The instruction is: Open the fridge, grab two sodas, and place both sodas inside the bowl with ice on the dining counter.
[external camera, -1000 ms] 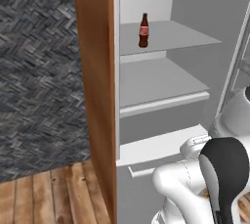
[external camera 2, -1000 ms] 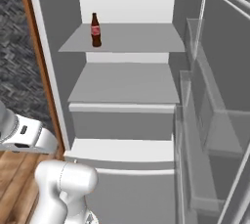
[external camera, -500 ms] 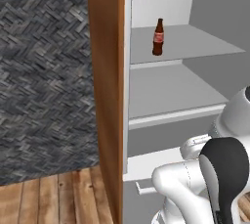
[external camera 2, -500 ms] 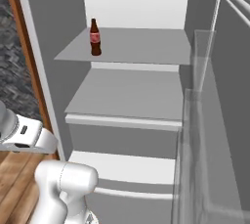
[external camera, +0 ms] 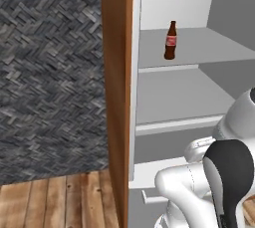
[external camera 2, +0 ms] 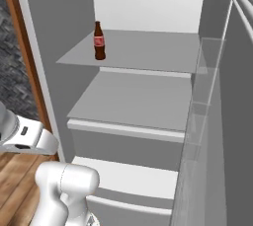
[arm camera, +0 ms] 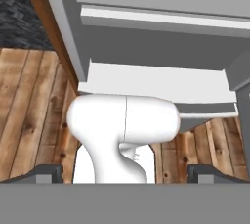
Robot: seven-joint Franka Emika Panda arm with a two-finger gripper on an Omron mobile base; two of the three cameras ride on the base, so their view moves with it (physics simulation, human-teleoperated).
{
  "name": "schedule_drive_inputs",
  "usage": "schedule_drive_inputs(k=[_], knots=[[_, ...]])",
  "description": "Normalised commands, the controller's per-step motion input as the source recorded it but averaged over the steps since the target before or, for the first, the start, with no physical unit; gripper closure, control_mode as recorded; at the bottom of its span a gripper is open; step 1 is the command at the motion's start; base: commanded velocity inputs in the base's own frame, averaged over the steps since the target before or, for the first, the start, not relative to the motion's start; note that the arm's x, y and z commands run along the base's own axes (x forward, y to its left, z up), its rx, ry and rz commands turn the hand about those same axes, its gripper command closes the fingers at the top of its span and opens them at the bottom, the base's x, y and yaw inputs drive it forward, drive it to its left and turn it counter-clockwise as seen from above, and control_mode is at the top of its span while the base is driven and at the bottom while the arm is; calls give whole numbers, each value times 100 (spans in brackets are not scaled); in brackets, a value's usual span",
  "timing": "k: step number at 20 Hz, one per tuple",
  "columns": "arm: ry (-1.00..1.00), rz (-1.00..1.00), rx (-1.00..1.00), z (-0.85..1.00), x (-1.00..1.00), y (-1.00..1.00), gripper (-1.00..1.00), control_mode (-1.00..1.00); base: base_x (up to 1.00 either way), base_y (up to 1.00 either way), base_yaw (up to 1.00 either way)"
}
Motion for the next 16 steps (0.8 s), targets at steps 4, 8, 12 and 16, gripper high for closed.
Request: schedule_drive_inputs(k=[4,8,12,16], knots=[[-9,5,-1,0,1,-7,-100,-100,25,-20,14],[-47,20,-12,13,0,-23,-100,-100,0,0,0],[-52,23,-17,26,0,-15,-100,-100,0,0,0],[-46,13,-17,42,0,-2,-100,-100,0,0,0]])
